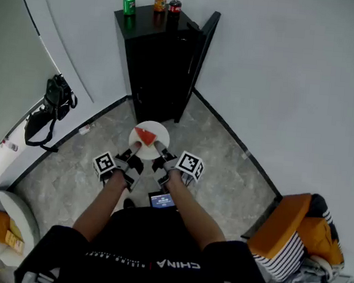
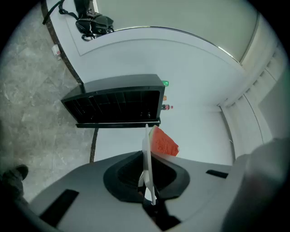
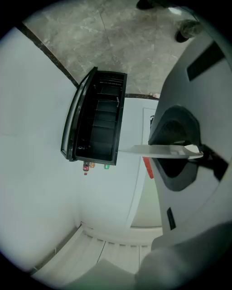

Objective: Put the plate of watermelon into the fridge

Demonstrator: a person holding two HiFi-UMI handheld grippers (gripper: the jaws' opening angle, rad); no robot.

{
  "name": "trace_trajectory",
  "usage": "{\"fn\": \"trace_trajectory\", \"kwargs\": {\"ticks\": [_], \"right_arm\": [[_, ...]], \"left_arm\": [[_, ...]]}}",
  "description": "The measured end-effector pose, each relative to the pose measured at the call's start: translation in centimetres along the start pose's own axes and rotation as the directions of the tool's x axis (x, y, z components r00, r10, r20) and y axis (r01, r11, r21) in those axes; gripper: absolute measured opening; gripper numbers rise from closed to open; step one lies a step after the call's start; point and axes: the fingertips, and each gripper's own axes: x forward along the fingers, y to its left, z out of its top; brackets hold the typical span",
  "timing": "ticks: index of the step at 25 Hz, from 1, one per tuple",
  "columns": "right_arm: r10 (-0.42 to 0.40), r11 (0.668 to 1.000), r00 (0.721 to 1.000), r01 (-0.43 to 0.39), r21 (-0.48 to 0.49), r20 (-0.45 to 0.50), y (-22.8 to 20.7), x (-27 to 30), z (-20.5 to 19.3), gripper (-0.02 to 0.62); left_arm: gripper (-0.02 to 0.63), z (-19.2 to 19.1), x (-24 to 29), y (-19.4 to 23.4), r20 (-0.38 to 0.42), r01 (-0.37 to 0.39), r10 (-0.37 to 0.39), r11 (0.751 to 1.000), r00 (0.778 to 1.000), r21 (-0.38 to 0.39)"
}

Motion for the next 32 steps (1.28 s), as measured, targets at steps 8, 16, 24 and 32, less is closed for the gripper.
{"fn": "trace_trajectory", "kwargs": {"ticks": [8,16,24,32], "right_arm": [[-0.001,1.0,1.0,0.001,-0.009,-0.015,-0.33,-0.08,-0.16,0.028],[0.006,1.0,1.0,-0.006,-0.011,-0.011,-0.29,-0.22,0.09,0.028],[0.004,1.0,1.0,-0.004,-0.004,-0.019,-0.69,-0.31,-0.16,0.028],[-0.01,1.0,1.0,0.009,-0.012,-0.023,-0.86,-0.39,-0.22,0.028]], "left_arm": [[0.029,-0.22,-0.21,0.15,0.01,0.009,-0.009,1.0,1.0,-0.002],[0.029,-0.23,0.09,0.16,0.004,0.013,-0.013,1.0,1.0,0.01],[0.029,-0.34,-0.1,0.44,0.002,0.014,-0.014,1.0,1.0,0.008],[0.029,-0.48,-0.14,0.68,0.002,0.011,-0.011,1.0,1.0,0.007]]}}
